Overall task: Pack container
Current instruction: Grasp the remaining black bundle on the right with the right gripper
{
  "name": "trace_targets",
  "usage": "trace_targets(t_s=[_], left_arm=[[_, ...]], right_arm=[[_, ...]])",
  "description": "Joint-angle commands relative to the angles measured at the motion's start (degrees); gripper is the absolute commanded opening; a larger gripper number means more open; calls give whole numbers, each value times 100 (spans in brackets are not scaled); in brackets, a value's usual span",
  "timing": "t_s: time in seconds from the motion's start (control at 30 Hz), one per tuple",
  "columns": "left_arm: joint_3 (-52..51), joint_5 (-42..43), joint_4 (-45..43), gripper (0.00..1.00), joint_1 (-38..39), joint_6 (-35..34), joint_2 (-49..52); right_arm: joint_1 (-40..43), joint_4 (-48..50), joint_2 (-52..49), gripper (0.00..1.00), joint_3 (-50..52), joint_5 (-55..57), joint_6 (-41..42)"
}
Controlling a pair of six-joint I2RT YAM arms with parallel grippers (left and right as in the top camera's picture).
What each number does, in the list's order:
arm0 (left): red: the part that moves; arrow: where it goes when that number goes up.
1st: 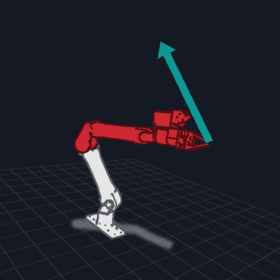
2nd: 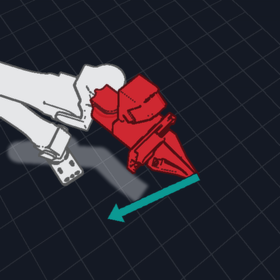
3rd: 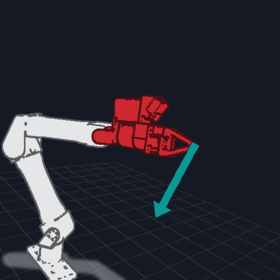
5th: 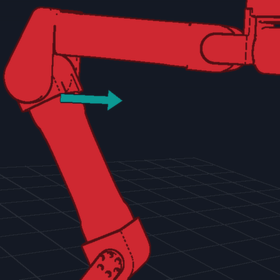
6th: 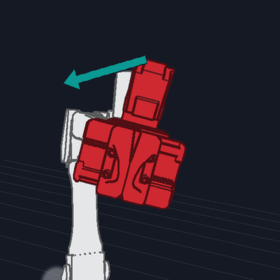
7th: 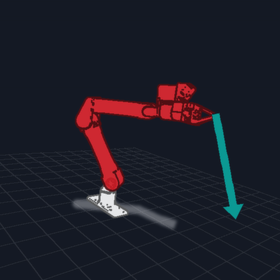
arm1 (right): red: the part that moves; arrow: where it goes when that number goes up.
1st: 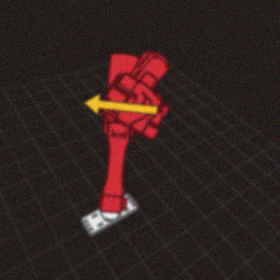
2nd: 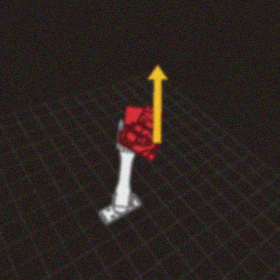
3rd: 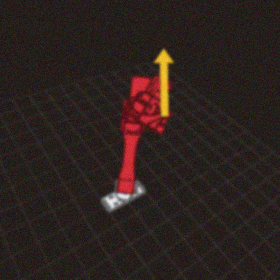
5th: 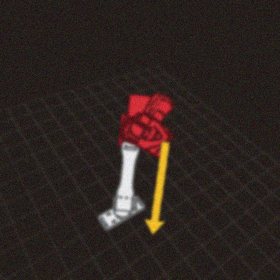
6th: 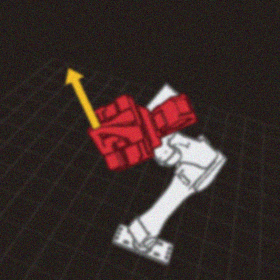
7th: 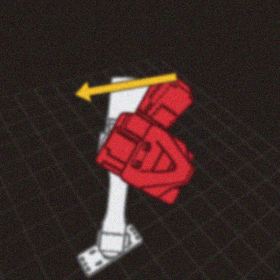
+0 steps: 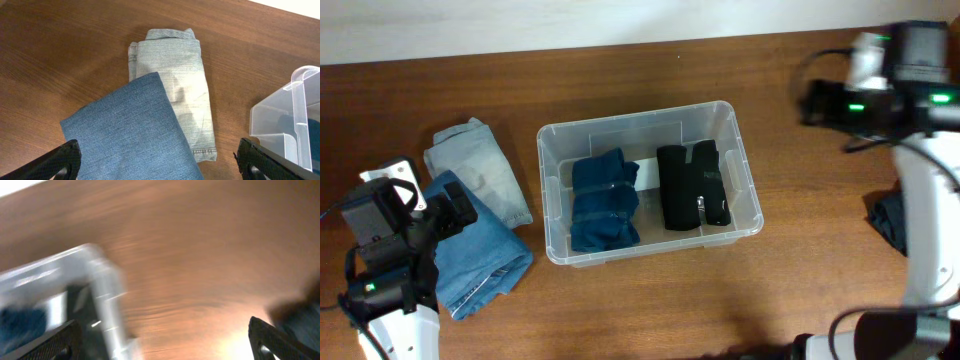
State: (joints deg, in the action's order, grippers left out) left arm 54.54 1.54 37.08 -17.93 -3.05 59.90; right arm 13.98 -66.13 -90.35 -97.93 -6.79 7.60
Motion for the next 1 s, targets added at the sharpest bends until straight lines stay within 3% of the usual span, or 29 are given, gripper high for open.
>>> trace_targets(t_s=[0.0, 0.17, 0.4, 0.97], left_arm=[[98, 24, -17, 100, -9, 4, 11], [98, 24, -20, 99, -7, 4, 11], [98, 24, -17, 100, -9, 4, 11], [96, 24, -11, 99, -7, 4, 37]], right_arm=[[1373, -28, -188, 99, 291, -319, 295], [3034, 509, -498, 98, 964, -579, 175], [4411, 1515, -1296, 98, 1825, -1010, -28], [4675, 2144, -2879, 99, 1993, -1725, -549]])
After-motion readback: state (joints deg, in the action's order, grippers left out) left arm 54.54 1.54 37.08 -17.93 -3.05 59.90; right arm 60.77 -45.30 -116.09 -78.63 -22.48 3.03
